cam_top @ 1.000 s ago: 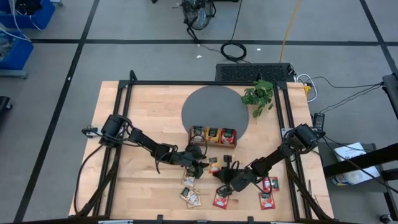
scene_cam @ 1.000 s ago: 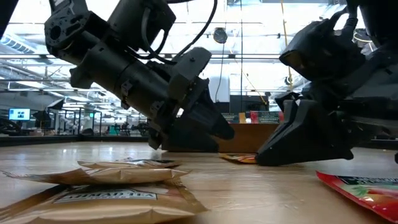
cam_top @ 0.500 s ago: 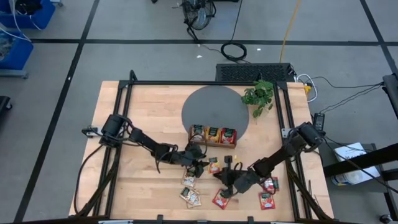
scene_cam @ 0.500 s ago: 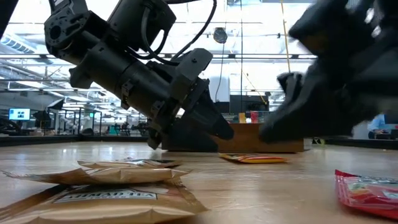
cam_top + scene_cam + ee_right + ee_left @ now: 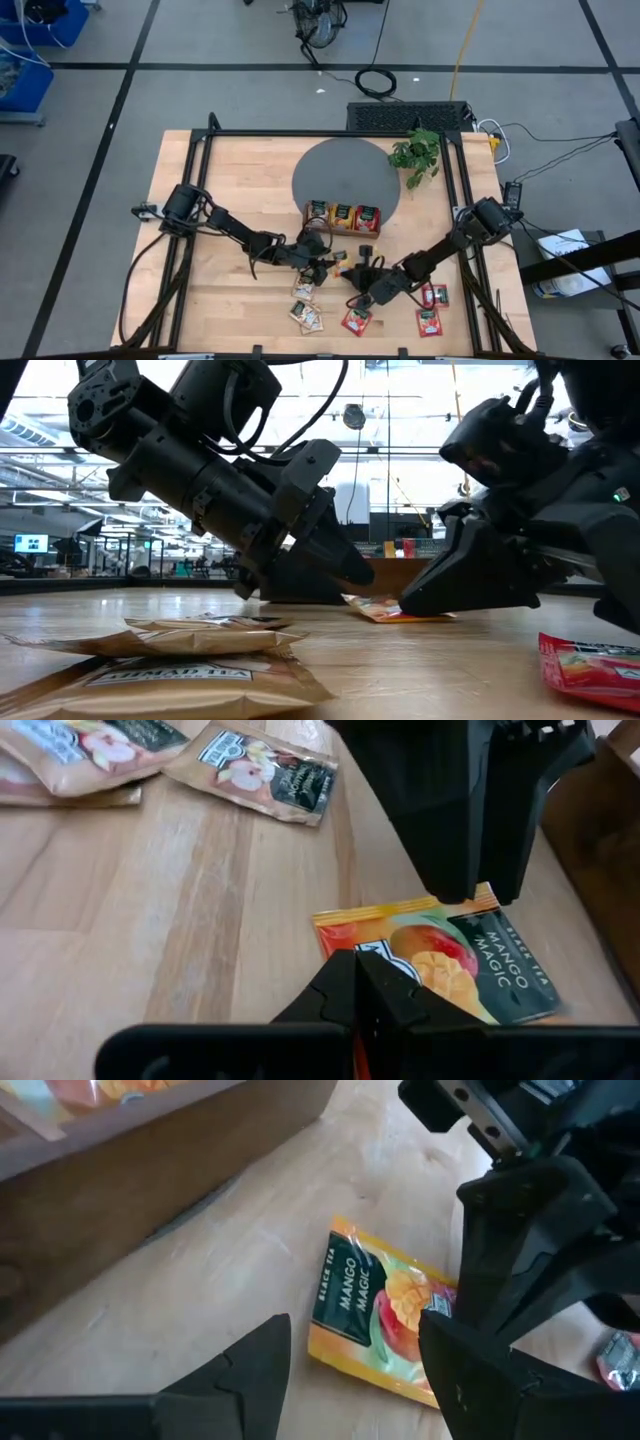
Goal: Pick & Place Tea
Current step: Put the yellow tea bag into the middle wooden organizer
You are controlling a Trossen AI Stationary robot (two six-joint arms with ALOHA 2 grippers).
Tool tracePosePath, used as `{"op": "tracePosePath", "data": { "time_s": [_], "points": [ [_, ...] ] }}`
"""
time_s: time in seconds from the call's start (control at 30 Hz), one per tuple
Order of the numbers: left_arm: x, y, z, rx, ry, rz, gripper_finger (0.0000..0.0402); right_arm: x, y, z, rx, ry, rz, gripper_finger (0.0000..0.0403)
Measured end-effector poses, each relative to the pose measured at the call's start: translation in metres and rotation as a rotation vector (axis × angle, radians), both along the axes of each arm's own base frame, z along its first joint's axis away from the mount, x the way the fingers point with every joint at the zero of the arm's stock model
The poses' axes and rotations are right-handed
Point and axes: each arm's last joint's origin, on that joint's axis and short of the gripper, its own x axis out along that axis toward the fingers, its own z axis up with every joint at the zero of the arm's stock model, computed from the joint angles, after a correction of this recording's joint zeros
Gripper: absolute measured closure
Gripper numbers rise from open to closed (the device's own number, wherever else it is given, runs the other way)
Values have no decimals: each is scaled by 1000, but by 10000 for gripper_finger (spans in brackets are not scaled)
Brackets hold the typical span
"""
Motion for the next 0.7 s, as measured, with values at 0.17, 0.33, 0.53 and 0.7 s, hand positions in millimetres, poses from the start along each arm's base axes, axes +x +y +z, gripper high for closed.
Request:
{"op": "tracePosePath", "data": {
  "time_s": [0.17,0.33,0.53,0.7],
  "points": [
    [-1,0,-2,1,18,1,181,0,-1,-5,12,19,-13,403],
    [-1,-1,-2,-13,23,-26,181,-1,-1,-11,15,43,-13,403],
    [6,-8,2,4,24,-70,188,-2,-1,-12,27,55,4,403],
    [13,-16,4,51,54,-115,231,-2,-1,-12,30,53,8,403]
  ]
}}
